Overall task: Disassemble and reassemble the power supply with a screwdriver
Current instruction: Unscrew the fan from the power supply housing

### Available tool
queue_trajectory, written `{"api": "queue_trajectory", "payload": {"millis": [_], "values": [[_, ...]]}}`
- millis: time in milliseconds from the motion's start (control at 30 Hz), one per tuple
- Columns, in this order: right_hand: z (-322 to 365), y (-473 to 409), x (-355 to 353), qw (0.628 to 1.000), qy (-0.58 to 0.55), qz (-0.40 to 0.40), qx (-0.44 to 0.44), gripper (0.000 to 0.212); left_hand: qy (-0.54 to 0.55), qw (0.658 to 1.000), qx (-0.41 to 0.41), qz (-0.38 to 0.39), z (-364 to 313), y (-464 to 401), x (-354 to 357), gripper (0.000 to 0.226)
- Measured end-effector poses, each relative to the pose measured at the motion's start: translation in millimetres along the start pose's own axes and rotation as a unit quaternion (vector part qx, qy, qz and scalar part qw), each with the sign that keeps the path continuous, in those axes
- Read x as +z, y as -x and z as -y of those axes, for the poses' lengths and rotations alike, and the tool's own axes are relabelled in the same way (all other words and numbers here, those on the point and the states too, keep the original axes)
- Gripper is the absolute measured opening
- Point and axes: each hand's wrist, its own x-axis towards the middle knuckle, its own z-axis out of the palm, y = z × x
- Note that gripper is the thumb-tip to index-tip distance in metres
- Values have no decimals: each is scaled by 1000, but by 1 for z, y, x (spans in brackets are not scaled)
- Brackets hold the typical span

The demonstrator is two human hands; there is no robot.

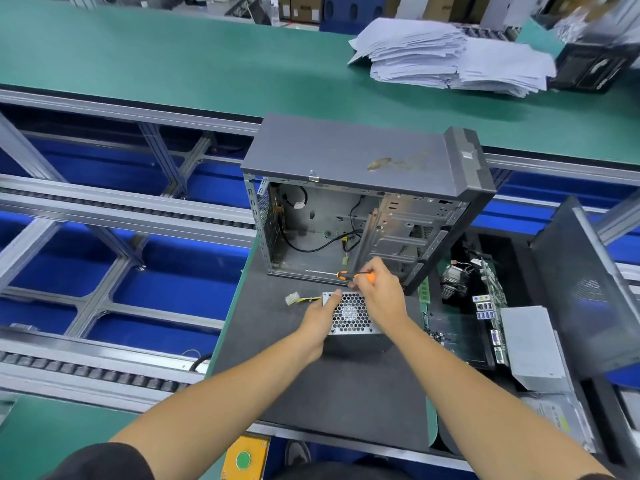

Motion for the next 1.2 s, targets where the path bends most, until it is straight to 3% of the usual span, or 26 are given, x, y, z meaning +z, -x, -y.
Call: {"api": "queue_trajectory", "payload": {"millis": [100, 200, 300, 433, 667, 933, 1200], "values": [[7, -2, -21, 996, -86, -17, -25, 3, 22, 1000, -6, 9, 0, -2, -1, 37], [18, -3, -50, 994, -91, -29, -51, 4, 55, 997, -40, 30, -4, -5, -5, 34], [31, -6, -81, 995, -22, -61, -70, 9, 68, 995, -52, 43, -7, -6, -4, 24], [44, -6, -115, 986, 96, -80, -112, 10, 36, 999, 31, 9, -12, -8, -6, 10], [48, -5, -124, 963, 228, -13, -145, 7, -119, 988, 78, 65, -35, -14, -8, 35], [41, -8, -116, 959, 237, -6, -157, 7, -153, 977, 127, 82, -27, -19, -13, 17], [43, -11, -115, 955, 246, 17, -166, 7, -160, 973, 142, 82, -24, -28, -14, 14]]}}
